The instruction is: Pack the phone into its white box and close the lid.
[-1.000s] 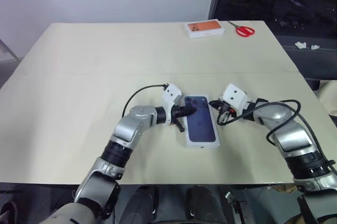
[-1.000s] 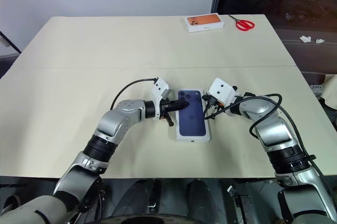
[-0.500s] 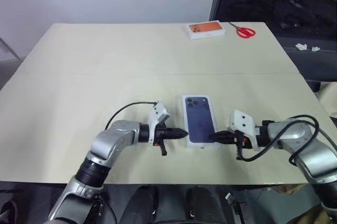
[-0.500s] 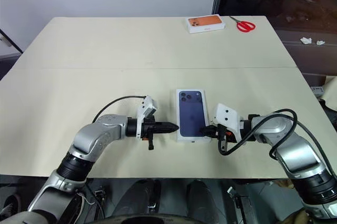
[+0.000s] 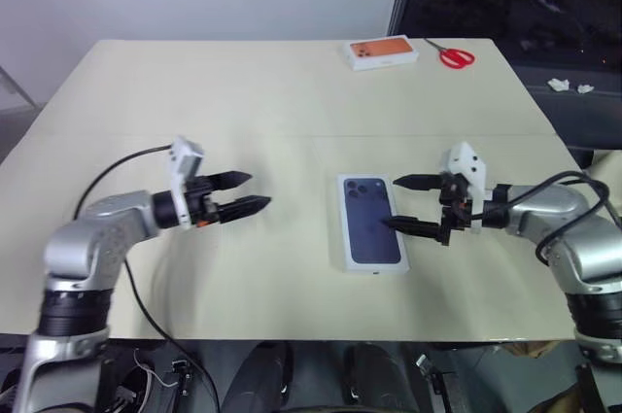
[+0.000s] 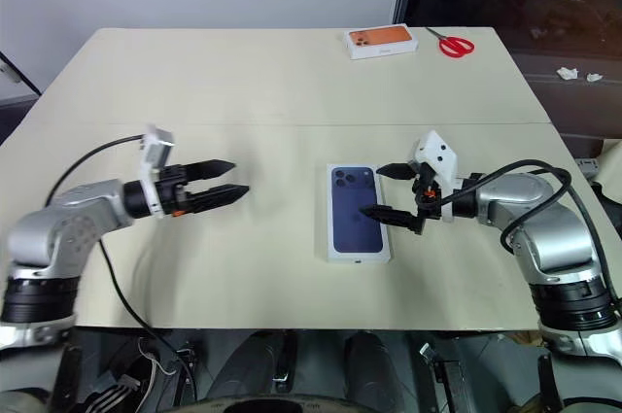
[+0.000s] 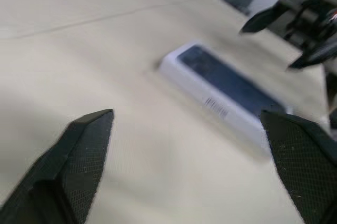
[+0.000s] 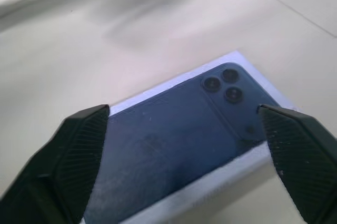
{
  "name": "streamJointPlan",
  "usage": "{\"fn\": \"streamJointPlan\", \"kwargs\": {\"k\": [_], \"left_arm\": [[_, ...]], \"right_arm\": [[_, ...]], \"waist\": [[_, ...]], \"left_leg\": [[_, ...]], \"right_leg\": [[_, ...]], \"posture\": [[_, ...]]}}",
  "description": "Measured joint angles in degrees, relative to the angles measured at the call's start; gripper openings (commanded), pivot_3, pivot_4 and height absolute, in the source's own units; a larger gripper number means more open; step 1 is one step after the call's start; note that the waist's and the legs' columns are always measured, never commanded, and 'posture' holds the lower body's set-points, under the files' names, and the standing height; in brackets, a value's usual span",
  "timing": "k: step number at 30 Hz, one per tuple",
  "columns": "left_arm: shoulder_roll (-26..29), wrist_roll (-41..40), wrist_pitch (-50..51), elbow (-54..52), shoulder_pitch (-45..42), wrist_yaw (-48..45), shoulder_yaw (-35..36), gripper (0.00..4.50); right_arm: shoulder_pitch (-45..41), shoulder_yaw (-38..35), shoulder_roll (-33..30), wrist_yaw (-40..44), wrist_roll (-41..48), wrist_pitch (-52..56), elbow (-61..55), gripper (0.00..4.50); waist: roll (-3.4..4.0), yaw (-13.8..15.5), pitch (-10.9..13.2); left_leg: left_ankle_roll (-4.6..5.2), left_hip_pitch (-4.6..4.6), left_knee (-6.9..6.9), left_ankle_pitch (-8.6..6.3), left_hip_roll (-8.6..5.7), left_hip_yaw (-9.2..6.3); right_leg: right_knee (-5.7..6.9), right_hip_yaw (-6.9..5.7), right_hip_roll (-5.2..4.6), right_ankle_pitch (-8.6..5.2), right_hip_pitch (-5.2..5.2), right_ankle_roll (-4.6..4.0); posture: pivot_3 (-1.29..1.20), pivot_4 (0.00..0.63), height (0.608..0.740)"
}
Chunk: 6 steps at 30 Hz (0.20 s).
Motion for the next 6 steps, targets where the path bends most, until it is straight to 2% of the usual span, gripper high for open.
{"fn": "streamJointPlan", "kwargs": {"k": [6], "left_arm": [[3.21, 1.19, -5.31, 0.59, 6.23, -1.71, 2.44, 4.5]], "right_arm": [[2.44, -0.27, -1.63, 2.6, -0.3, -3.99, 1.49, 4.45]], "waist": [[0.0, 0.0, 0.01]], "left_leg": [[0.04, -0.01, -0.06, -0.03, -0.01, 0.02]], "right_leg": [[-0.04, 0.01, -0.06, 0.0, -0.03, 0.0]], "posture": [[0.0, 0.15, 0.74]]}}
